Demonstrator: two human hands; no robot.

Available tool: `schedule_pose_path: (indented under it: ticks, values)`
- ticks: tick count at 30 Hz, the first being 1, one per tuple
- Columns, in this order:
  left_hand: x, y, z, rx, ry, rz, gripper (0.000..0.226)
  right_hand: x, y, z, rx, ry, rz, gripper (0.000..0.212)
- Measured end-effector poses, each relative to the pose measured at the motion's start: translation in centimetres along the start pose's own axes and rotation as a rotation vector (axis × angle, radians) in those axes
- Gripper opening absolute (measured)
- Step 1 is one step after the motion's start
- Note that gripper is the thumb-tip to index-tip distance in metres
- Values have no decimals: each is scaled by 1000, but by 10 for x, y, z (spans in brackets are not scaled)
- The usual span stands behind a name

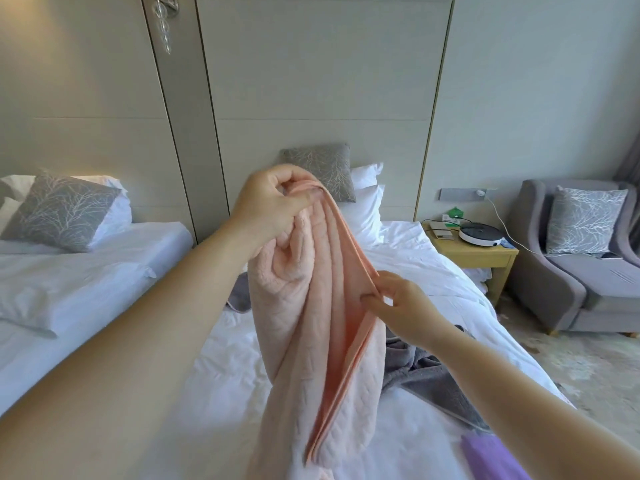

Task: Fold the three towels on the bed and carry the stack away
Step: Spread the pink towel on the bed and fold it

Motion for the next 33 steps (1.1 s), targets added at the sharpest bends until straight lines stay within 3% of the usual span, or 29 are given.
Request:
schedule_pose_path:
  ticks: [6, 10, 14, 16, 19, 22, 25, 30, 33]
  values:
    - [5, 46, 12, -271, 26, 43, 13, -27, -2, 0, 52, -35, -100, 20]
    - [24, 72, 9, -391, 74, 71, 8, -48, 6, 0, 69, -90, -93, 7]
    - [56, 92, -7, -480, 175, 86, 9, -61, 24, -4, 52, -132, -35, 28]
    - [71, 97, -17, -519, 210, 103, 7, -67, 31, -5, 40, -149, -3, 28]
    - [89, 100, -30, -550, 260, 119, 5, -75, 39, -5, 5, -153, 25, 16]
    - [105, 106, -43, -593, 307, 168, 7, -76, 46, -6, 6, -136, 24, 26]
    - [120, 114, -55, -644, 365, 176, 11, -78, 44, -9, 105, -135, -86, 26]
    - [130, 119, -63, -658, 420, 192, 16, -72, 36, -18, 211, -98, -161, 45]
    - [132, 120, -64, -558, 456, 273, 19, -64, 32, -22, 243, -67, -188, 47]
Point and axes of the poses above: each hand's wrist, its own z-axis towards the middle knuckle, its own y-axis out of the back of the hand, x = y × z, the point moved 7 cm from there along z, towards the middle knuckle, and after that the axes turned 13 degrees about -y, right-handed, at the moved point
